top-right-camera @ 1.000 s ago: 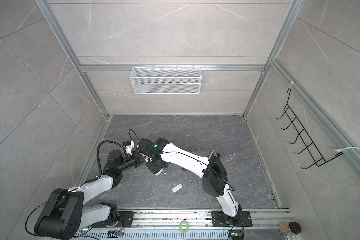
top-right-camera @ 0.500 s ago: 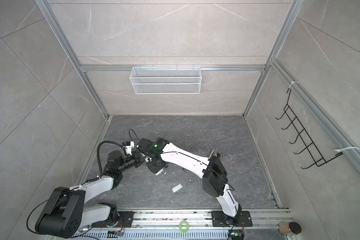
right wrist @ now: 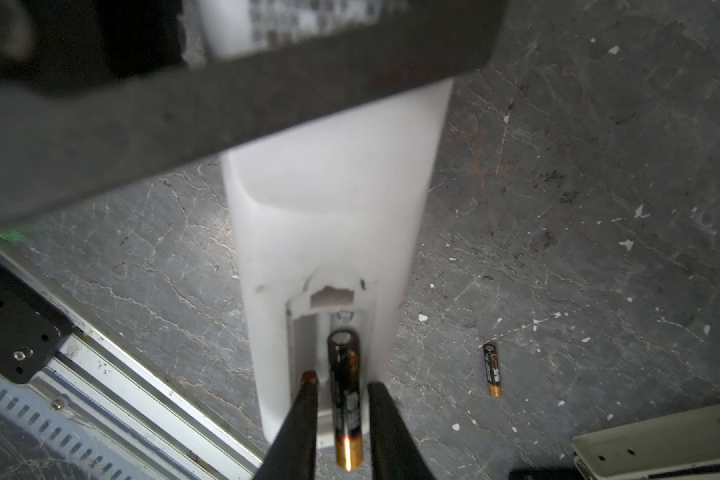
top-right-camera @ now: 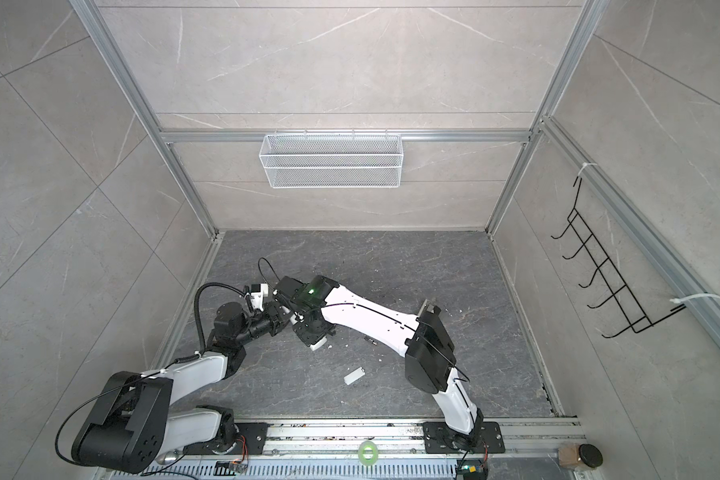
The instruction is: Load the batteries into the remote control
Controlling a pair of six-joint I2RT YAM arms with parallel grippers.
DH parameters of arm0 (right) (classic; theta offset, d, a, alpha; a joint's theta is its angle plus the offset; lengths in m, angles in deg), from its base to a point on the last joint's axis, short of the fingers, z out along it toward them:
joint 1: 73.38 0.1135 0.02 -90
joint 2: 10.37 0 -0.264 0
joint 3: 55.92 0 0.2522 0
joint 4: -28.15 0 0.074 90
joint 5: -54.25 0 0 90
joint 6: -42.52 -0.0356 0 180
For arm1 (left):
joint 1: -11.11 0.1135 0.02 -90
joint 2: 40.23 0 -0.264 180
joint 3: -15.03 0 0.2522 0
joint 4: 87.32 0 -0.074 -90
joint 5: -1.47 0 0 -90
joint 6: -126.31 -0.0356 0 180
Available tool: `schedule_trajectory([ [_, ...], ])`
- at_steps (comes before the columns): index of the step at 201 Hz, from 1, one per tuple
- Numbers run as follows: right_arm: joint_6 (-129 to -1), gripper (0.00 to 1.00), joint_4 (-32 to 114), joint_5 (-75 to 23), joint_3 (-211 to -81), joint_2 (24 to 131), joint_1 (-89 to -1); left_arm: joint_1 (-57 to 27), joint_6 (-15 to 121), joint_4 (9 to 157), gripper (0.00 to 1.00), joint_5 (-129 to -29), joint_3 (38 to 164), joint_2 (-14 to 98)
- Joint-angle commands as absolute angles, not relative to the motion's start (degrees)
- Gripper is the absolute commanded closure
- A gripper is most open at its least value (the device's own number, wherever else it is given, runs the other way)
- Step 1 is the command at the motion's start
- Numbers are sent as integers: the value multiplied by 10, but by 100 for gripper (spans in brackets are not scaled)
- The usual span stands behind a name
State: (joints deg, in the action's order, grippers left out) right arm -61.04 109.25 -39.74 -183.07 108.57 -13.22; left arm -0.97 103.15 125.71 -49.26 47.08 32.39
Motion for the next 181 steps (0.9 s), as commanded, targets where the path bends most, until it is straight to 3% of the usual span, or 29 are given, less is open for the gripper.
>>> schedule_trajectory([
  [1, -618, 73, 1099, -411, -1836, 1091, -136, -12, 1055, 1321, 100, -460, 480, 312],
  [52, -620, 71, 1095, -410, -1834, 1084, -136, -12, 1056, 1321, 100, -459, 477, 310],
  [181, -606, 50, 1081, -372, -1856, 1003, -132, -12, 1040, 1257, 100, -418, 497, 298],
])
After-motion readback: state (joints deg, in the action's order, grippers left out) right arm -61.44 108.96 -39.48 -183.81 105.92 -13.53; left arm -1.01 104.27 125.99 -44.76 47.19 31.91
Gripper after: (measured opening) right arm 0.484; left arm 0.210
